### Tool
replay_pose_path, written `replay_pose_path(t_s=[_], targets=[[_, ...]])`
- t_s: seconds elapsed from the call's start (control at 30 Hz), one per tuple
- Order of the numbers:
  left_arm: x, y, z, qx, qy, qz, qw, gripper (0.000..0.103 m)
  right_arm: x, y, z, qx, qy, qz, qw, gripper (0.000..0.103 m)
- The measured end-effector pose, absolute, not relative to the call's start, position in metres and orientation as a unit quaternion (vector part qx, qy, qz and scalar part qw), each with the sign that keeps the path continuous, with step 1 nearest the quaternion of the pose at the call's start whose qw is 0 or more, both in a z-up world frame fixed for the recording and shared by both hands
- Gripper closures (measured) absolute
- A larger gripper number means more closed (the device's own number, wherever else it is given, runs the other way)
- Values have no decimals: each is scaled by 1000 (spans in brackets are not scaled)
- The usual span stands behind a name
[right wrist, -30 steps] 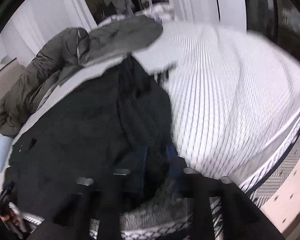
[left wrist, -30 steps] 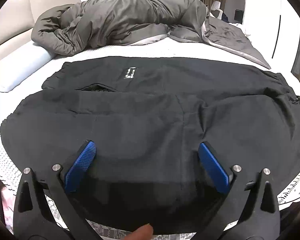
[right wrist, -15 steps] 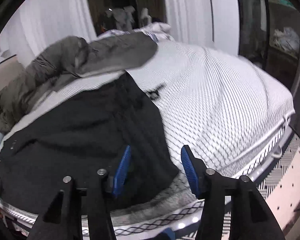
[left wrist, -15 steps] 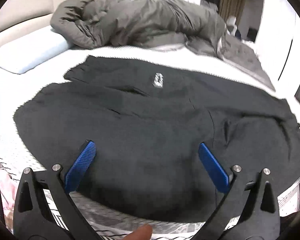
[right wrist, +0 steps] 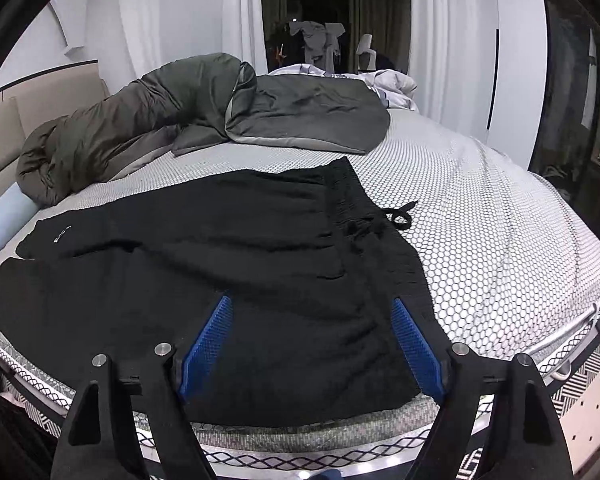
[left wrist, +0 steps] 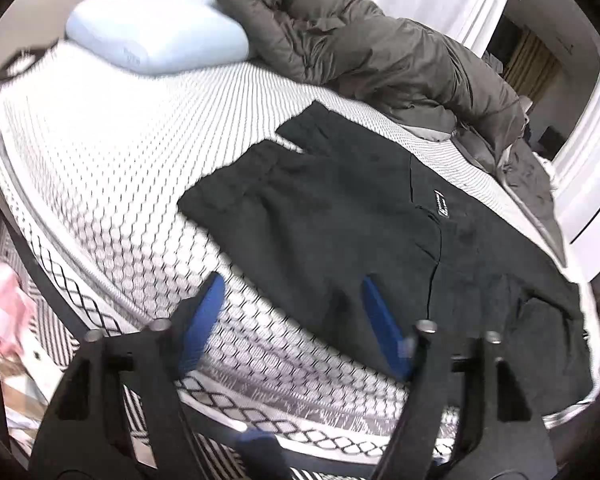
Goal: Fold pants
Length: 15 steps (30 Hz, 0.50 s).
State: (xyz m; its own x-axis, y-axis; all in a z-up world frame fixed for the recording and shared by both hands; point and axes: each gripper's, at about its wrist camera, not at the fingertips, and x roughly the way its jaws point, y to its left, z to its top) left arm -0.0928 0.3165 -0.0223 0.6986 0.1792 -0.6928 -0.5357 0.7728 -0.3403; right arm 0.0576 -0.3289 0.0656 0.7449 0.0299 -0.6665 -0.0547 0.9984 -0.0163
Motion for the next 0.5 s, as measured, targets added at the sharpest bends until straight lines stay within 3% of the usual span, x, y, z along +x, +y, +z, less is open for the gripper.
replay_pose_path(t_s=[0.13,0.2,0.23,0.27,0.3,0.4,0.5], targets=[[-79,333,-33,-291,340,183,875,43,63,-329,58,-9,359,26,933,20],[-68,344,-36,-295,337,195,872,54,66,-325,56,-7,360,32,932,20],[-61,352,-37,-300,331,203,871,68,67,-322,55,-9,361,32,932,20],[-57,358,-38,-304,328,210,869,93,68,-320,55,-11,362,34,931,20],[-57,365,-38,-313,320,219,867,99,67,-318,56,-13,362,35,931,20],[-76,362,-26,-304,279,233,881,101,66,-314,59,-17,357,37,933,20],[-89,355,-26,-267,286,253,885,100,66,-311,61,-17,353,39,935,20]])
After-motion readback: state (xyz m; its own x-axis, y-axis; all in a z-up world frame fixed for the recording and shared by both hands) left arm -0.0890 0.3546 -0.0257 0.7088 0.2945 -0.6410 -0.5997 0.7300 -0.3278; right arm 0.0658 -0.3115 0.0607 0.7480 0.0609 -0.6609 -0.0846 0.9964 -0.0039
